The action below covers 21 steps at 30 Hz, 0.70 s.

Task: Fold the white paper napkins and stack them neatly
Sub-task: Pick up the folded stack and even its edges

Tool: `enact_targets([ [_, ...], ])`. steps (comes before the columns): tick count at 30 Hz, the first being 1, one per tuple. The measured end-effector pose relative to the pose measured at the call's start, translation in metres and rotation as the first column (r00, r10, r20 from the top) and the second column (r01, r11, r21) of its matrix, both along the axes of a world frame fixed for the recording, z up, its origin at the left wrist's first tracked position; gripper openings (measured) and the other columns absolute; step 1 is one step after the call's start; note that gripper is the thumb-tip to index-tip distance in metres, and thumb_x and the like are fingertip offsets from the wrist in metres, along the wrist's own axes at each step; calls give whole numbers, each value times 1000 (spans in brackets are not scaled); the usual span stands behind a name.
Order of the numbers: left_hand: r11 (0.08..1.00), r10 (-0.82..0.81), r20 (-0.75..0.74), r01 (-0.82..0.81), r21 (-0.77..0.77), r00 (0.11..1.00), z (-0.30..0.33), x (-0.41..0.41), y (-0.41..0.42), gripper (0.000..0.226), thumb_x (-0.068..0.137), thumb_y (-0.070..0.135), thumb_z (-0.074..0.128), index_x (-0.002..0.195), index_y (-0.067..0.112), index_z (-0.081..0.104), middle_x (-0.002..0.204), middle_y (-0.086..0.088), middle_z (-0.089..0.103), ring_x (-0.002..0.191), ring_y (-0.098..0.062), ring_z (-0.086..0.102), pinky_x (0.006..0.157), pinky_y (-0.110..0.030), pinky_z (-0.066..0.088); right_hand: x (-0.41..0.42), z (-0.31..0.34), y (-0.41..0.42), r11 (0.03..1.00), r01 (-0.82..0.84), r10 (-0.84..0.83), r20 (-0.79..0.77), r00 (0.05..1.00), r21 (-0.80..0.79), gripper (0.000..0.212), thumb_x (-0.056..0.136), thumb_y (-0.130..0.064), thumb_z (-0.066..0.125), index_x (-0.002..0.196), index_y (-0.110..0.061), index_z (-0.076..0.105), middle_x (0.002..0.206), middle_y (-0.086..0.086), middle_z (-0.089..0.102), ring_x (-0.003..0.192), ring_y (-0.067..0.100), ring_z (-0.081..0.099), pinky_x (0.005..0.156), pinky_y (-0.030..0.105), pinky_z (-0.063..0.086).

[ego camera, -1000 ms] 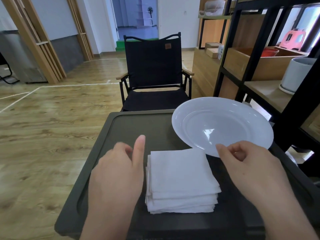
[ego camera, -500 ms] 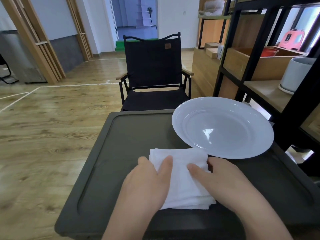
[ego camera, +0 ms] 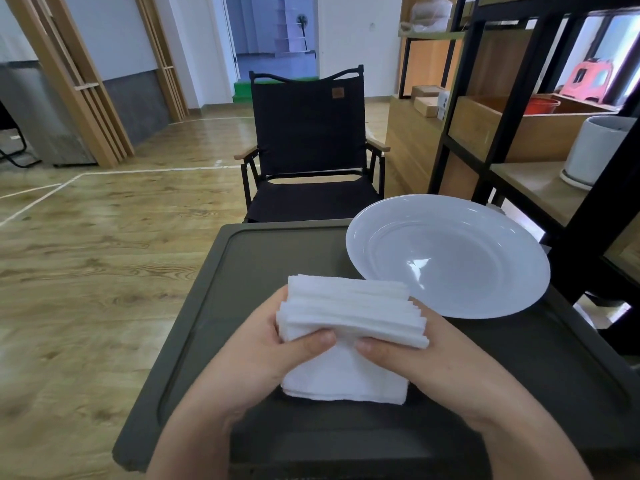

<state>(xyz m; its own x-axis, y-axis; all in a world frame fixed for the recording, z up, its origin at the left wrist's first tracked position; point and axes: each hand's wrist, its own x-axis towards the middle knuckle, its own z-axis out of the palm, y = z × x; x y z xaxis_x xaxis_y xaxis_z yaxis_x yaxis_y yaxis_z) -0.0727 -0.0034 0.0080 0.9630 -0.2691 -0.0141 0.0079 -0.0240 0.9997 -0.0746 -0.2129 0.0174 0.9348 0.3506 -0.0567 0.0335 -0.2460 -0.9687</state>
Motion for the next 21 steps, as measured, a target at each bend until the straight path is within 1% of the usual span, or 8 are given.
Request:
enact_targets([
  [3,999,-30,26,30,23,999,-3,1,2,67,66,25,83,126,25,54,123,5,67,118,-14,61,96,-34,51,2,-5,3,1000,12,-11,55,998,-4,55,82,-28,77,131,-34,51,126,-19,63,119,-1,58,102,32,47],
  [6,997,-38,47,35,72,998,-4,2,6,83,56,27,87,127,26,44,120,13,64,116,-6,60,87,-23,53,2,-6,0,999,12,-10,48,999,-46,69,76,-20,83,125,-39,39,116,-33,59,111,-13,56,89,15,50],
  [9,988,-44,48,37,148,998,-5,2,9,95,49,30,88,128,36,36,123,17,57,116,2,56,86,-17,50,2,-8,-7,993,-25,31,47,998,-111,78,72,-18,86,124,-43,33,114,-38,56,109,-17,55,83,7,48],
  [12,955,-94,55,75,286,994,-6,1,10,99,50,38,87,129,41,28,119,35,52,114,14,51,87,-7,44,2,-7,-10,985,-62,74,69,995,-162,81,72,-22,86,129,-44,32,121,-35,54,114,-16,53,86,4,45],
  [14,928,-81,92,41,371,992,-6,0,6,94,52,44,85,126,44,28,115,39,53,111,15,52,83,-2,42,1,-5,-8,981,-74,94,104,990,-176,75,77,-23,82,131,-46,36,126,-33,53,117,-16,51,89,3,43],
  [17,928,-6,103,-32,371,995,-2,1,1,72,65,39,84,119,47,37,108,29,60,104,12,57,78,-4,43,1,-5,-4,988,-50,70,134,988,-148,58,84,-23,75,130,-43,47,125,-29,57,117,-13,53,94,9,43],
  [19,955,-21,118,-15,295,993,-5,4,1,71,65,45,82,126,39,45,117,23,63,113,4,58,83,-10,47,2,-7,-4,994,-23,35,120,992,-103,54,85,-23,74,131,-38,51,127,-23,61,119,-7,55,99,21,45],
  [21,978,5,132,-32,208,991,-5,3,-3,72,63,53,76,127,33,49,120,21,64,115,2,59,88,-19,49,2,-7,-6,999,21,-16,106,994,-43,51,85,-19,74,129,-35,53,125,-19,64,118,-4,58,100,29,46],
])
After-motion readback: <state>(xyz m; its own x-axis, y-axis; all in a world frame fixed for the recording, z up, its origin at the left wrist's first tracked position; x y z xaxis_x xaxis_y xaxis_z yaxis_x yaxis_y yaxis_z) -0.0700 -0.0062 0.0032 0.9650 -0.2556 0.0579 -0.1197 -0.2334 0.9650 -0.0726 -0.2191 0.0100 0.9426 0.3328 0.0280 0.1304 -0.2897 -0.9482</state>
